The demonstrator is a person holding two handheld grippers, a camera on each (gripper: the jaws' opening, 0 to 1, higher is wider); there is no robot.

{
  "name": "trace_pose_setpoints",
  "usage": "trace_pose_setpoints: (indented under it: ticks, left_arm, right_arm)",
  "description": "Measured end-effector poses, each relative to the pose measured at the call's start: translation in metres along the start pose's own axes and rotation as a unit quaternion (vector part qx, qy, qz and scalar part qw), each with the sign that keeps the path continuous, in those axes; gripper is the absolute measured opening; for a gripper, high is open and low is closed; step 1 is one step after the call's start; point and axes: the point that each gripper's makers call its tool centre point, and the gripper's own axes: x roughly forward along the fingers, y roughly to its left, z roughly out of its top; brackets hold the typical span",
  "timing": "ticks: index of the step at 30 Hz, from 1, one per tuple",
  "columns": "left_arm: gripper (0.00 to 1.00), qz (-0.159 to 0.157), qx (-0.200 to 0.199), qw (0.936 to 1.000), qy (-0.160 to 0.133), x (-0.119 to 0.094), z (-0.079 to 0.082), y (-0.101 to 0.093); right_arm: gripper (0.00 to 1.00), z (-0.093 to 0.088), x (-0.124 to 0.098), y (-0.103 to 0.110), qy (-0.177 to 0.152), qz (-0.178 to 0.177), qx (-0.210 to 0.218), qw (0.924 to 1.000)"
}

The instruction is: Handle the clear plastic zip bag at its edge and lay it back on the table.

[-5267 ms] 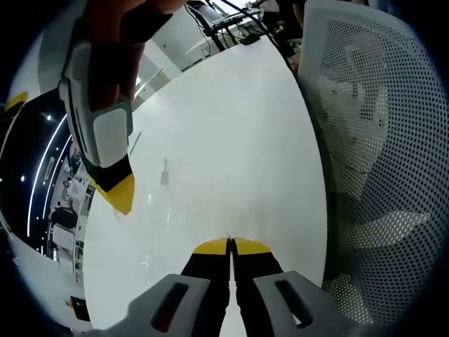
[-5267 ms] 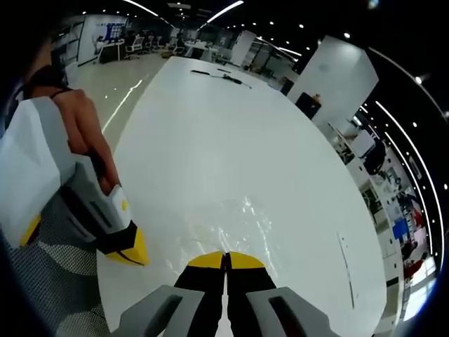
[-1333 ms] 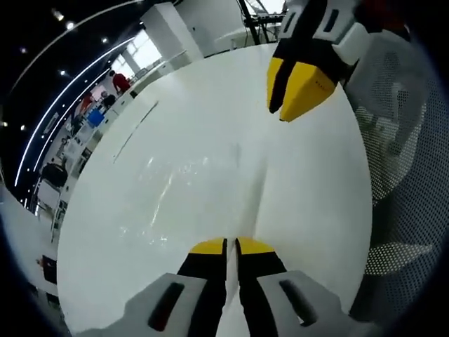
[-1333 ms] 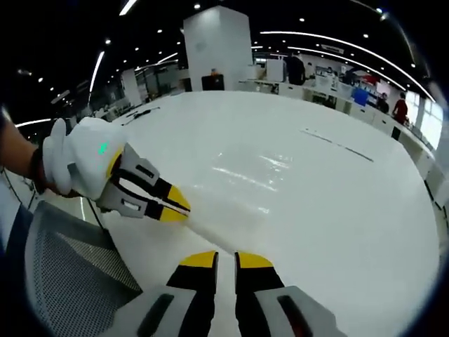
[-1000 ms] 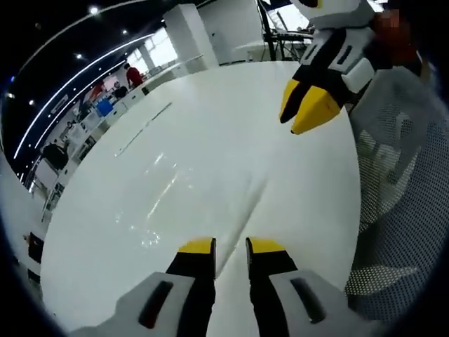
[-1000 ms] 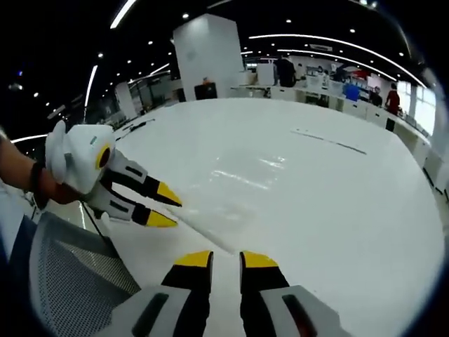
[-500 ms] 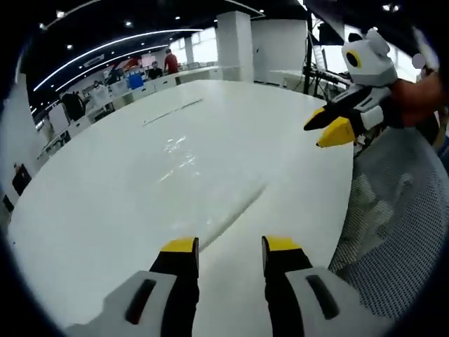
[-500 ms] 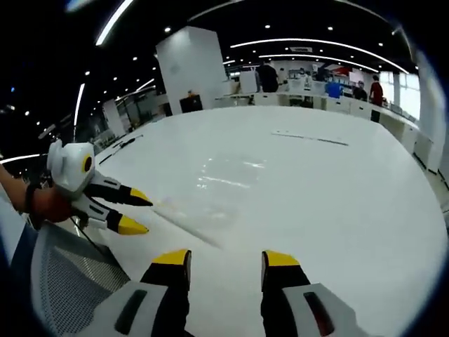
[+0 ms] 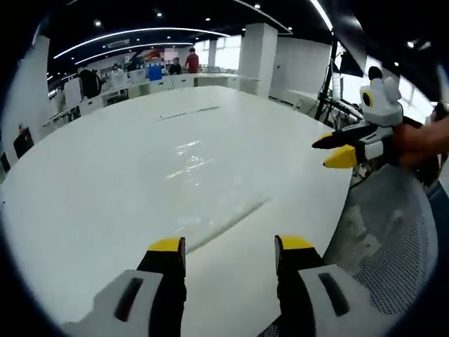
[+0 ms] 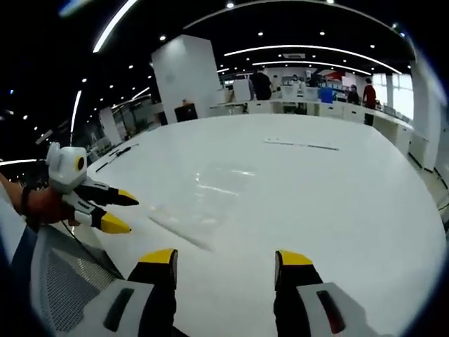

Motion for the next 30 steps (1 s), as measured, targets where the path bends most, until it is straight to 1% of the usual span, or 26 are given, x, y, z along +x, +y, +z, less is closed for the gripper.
trace_pose_setpoints:
  ticks: [2, 3, 4, 6, 7, 9, 10, 11, 12, 13, 15, 16, 18, 21, 24, 26, 27, 28, 29, 30]
  left_arm:
    - [0.52, 0.005, 0.003, 1.0, -0.004, -0.004, 0.003, 0.001]
    - [0.52, 0.005, 0.002, 1.0, -0.003, -0.004, 0.001, 0.0]
    - [0.53, 0.005, -0.001, 1.0, 0.002, -0.002, -0.007, 0.004]
    - [0.53, 0.005, -0.002, 0.9999, 0.015, -0.002, -0.019, 0.003]
    - [0.53, 0.001, -0.005, 0.9996, 0.029, -0.003, -0.026, 0.002]
    - [0.54, 0.004, -0.004, 0.9998, 0.019, -0.001, -0.02, 0.006]
    - [0.54, 0.005, -0.005, 0.9999, 0.016, 0.0, -0.017, 0.007]
    - [0.54, 0.005, -0.006, 0.9998, 0.019, 0.002, -0.019, 0.008]
    - [0.55, 0.009, -0.004, 0.9997, 0.024, 0.003, -0.021, 0.011]
    - [0.55, 0.01, -0.004, 0.9996, 0.025, 0.004, -0.023, 0.012]
    - [0.55, 0.007, -0.01, 0.9995, 0.031, 0.005, -0.029, 0.009]
    - [0.55, 0.008, -0.001, 0.9994, 0.033, 0.004, -0.028, 0.008]
    - [0.55, 0.008, 0.008, 0.9996, 0.028, 0.004, -0.024, 0.003]
    - [0.56, 0.004, 0.017, 0.9993, 0.034, 0.006, -0.026, 0.003]
    - [0.56, 0.0, 0.029, 0.9987, 0.042, 0.006, -0.029, -0.001]
    - [0.57, -0.005, 0.035, 0.998, 0.053, 0.009, -0.034, -0.003]
    - [0.57, -0.008, 0.045, 0.9967, 0.068, 0.01, -0.041, -0.004]
    - [0.57, -0.011, 0.047, 0.9959, 0.077, 0.012, -0.045, -0.005]
    - [0.58, -0.014, 0.046, 0.9957, 0.08, 0.013, -0.046, -0.006]
    - [0.58, -0.013, 0.048, 0.9956, 0.08, 0.012, -0.042, -0.011]
  right_arm:
    - [0.61, 0.0, -0.002, -0.007, -0.009, -0.005, -0.001, 0.9999]
    - [0.62, 0.003, -0.007, -0.007, -0.017, -0.006, 0.008, 0.9998]
    - [0.62, 0.002, -0.009, -0.008, -0.017, -0.008, 0.008, 0.9998]
    - [0.63, -0.004, -0.013, -0.008, -0.011, -0.011, 0.006, 0.9999]
    - [0.63, -0.006, -0.015, -0.007, -0.009, -0.011, 0.005, 0.9999]
    - [0.63, -0.013, -0.017, -0.009, -0.007, -0.013, 0.004, 0.9999]
    - [0.63, -0.016, -0.016, -0.014, -0.006, -0.017, 0.017, 0.9997]
    - [0.62, -0.012, -0.016, -0.015, -0.005, -0.016, 0.02, 0.9997]
    - [0.62, 0.0, -0.016, -0.018, -0.036, -0.022, 0.024, 0.9988]
    - [0.63, 0.003, -0.016, -0.018, -0.041, -0.021, 0.028, 0.9986]
    - [0.63, -0.001, -0.014, -0.02, -0.036, -0.023, 0.03, 0.9986]
    - [0.63, -0.003, -0.014, -0.02, -0.032, -0.022, 0.033, 0.9987]
    - [0.63, -0.001, -0.014, -0.018, -0.036, -0.021, 0.028, 0.9988]
    - [0.63, -0.003, -0.011, -0.015, -0.029, -0.017, 0.017, 0.9993]
    - [0.63, -0.004, -0.01, -0.014, -0.027, -0.017, 0.011, 0.9994]
    - [0.63, -0.003, -0.011, -0.013, -0.027, -0.018, 0.004, 0.9995]
    - [0.63, -0.004, -0.011, -0.012, -0.025, -0.019, -0.001, 0.9995]
    - [0.62, -0.004, -0.011, -0.013, -0.021, -0.025, -0.01, 0.9994]
    - [0.62, -0.006, -0.012, -0.014, -0.014, -0.032, -0.023, 0.9991]
    - [0.62, -0.006, -0.011, -0.013, -0.013, -0.031, -0.025, 0.9991]
